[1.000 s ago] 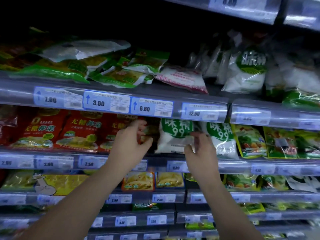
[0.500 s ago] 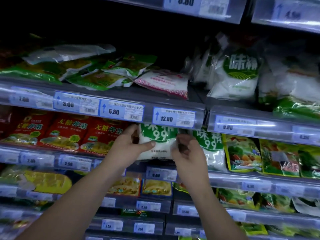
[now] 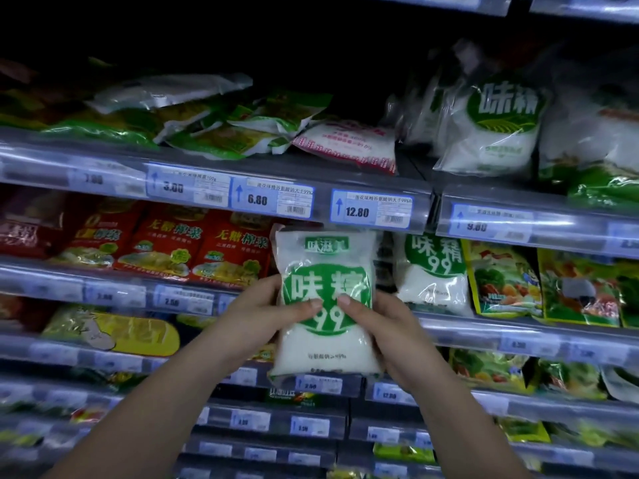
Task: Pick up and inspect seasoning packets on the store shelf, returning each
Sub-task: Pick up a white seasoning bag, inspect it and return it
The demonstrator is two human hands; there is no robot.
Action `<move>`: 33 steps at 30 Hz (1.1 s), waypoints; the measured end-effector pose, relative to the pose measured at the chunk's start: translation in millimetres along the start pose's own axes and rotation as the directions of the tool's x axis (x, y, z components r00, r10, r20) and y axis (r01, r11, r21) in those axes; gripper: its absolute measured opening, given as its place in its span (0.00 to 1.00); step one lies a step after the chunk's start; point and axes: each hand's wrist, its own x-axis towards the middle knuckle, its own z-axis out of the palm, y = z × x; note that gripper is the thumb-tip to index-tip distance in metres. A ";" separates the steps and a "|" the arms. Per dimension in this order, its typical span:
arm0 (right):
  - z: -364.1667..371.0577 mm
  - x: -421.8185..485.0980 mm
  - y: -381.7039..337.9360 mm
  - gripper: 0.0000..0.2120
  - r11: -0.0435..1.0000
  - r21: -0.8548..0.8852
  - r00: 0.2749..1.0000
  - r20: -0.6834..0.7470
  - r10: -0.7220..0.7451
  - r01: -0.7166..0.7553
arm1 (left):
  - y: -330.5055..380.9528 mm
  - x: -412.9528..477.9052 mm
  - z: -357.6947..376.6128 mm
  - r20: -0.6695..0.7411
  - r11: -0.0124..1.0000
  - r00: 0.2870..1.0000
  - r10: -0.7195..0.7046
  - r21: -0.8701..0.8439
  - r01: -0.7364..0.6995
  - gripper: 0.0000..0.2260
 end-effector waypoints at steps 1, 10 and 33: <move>1.1 -3.0 2.2 0.17 0.998 0.064 1.000 0.005 0.025 -0.025 | -0.4 -3.8 -4.1 0.056 1.000 0.998 -0.010 0.027 0.009 0.16; 14.9 -23.1 18.6 0.11 0.983 0.184 0.999 -0.043 -0.004 0.012 | -19.1 -19.5 -31.8 0.163 0.995 0.984 -0.079 -0.053 0.089 0.17; 60.4 -32.8 17.5 0.20 0.948 0.315 0.955 -0.292 0.058 0.039 | -5.4 -4.5 -51.4 -0.184 0.935 0.917 0.353 0.104 -0.339 0.08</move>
